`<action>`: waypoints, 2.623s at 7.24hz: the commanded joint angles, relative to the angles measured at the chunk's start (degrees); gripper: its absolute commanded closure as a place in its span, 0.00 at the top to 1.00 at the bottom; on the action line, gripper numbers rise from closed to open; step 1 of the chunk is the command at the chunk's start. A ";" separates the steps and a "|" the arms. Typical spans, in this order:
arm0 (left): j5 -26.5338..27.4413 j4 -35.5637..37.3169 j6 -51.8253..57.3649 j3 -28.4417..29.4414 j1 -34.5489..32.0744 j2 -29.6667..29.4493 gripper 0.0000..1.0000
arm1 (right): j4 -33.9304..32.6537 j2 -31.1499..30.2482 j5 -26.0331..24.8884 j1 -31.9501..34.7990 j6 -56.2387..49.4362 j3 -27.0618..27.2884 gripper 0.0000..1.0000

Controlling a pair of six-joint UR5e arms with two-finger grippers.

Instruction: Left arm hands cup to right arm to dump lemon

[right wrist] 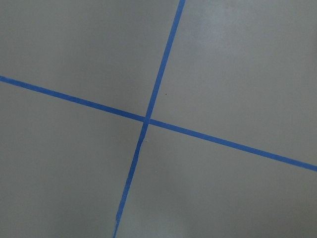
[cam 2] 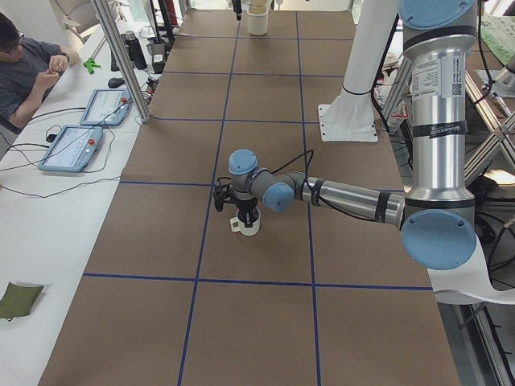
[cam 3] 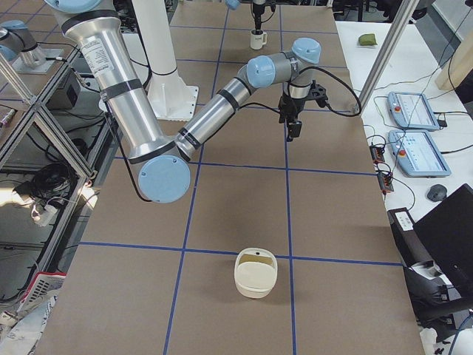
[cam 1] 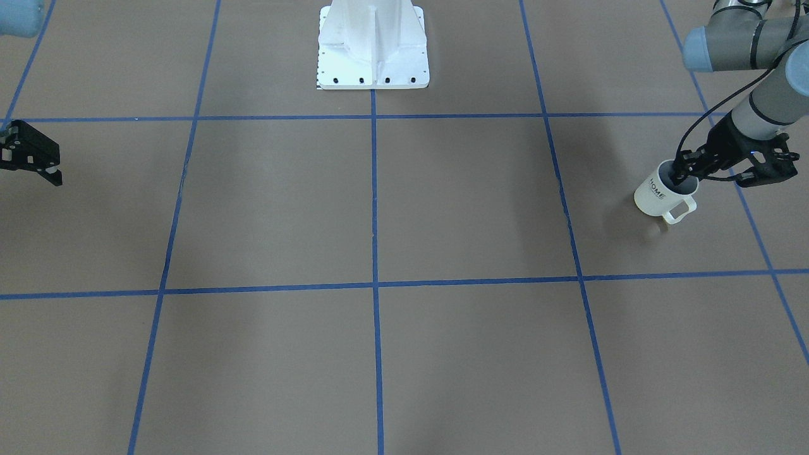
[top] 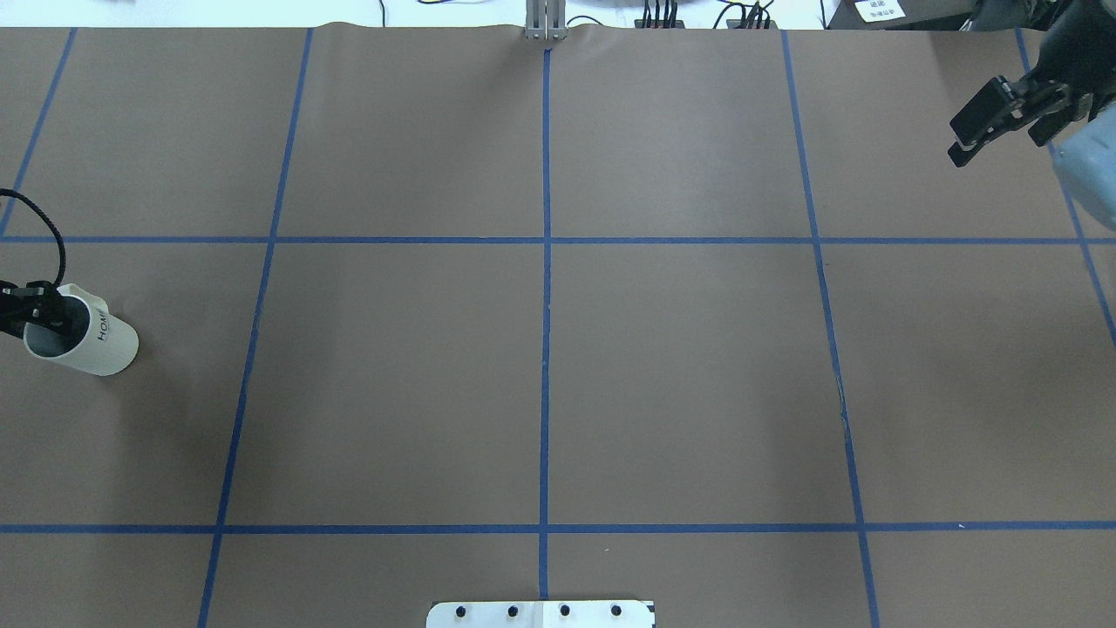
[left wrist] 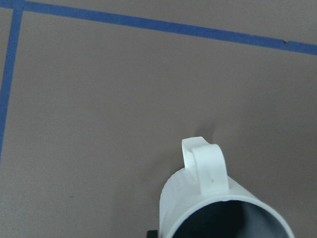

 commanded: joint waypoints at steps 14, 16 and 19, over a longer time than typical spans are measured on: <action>-1.77 6.97 57.92 13.62 -33.86 -5.19 1.00 | 35.30 -29.90 7.09 15.44 -2.09 -9.56 1.00; -1.60 7.85 57.92 13.54 -33.69 -5.19 1.00 | 35.39 -29.90 6.31 16.50 -2.36 -10.88 1.00; -1.42 9.86 57.92 13.36 -33.25 -5.37 1.00 | 35.30 -30.16 3.93 16.76 -2.53 -11.75 1.00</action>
